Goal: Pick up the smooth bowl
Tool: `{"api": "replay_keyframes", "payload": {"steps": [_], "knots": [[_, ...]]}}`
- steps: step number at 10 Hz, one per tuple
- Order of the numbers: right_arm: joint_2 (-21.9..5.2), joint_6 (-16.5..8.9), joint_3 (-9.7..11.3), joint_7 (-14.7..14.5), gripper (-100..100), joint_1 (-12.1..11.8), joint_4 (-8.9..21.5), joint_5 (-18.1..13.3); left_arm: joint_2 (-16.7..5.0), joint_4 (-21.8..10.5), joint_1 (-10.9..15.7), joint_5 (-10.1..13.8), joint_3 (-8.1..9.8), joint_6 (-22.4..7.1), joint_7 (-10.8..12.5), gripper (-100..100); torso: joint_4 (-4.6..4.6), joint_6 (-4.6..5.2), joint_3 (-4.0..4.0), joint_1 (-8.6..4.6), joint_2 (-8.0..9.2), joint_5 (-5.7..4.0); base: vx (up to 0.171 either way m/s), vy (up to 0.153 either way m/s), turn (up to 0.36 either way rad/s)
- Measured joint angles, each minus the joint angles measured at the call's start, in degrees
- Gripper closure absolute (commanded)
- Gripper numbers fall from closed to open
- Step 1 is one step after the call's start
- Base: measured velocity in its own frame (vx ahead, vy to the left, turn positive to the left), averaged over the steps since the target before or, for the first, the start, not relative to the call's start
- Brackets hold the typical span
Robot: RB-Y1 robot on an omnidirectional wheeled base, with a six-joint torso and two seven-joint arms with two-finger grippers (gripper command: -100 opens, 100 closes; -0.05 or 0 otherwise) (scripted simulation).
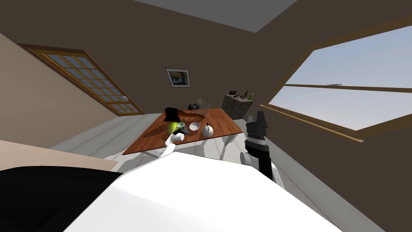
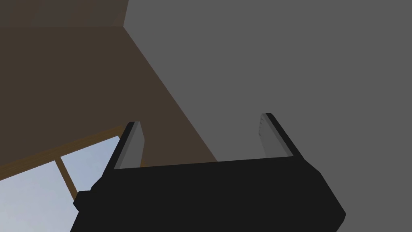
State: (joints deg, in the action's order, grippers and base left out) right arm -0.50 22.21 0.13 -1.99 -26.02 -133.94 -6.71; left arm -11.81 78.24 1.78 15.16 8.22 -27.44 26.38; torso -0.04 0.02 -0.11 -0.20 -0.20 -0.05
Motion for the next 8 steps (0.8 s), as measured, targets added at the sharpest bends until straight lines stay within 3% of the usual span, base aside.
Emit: {"api": "replay_keyframes", "payload": {"steps": [8], "knots": [[0.00,0.00,0.00,0.00,0,0.00,0.00,0.00,-0.38,-11.11,7.39,4.28,-4.57,-6.89,2.57,-100,-0.01,-0.01,-0.03,0.01,-0.04,-0.01,0.049,-0.044,-0.061]]}}
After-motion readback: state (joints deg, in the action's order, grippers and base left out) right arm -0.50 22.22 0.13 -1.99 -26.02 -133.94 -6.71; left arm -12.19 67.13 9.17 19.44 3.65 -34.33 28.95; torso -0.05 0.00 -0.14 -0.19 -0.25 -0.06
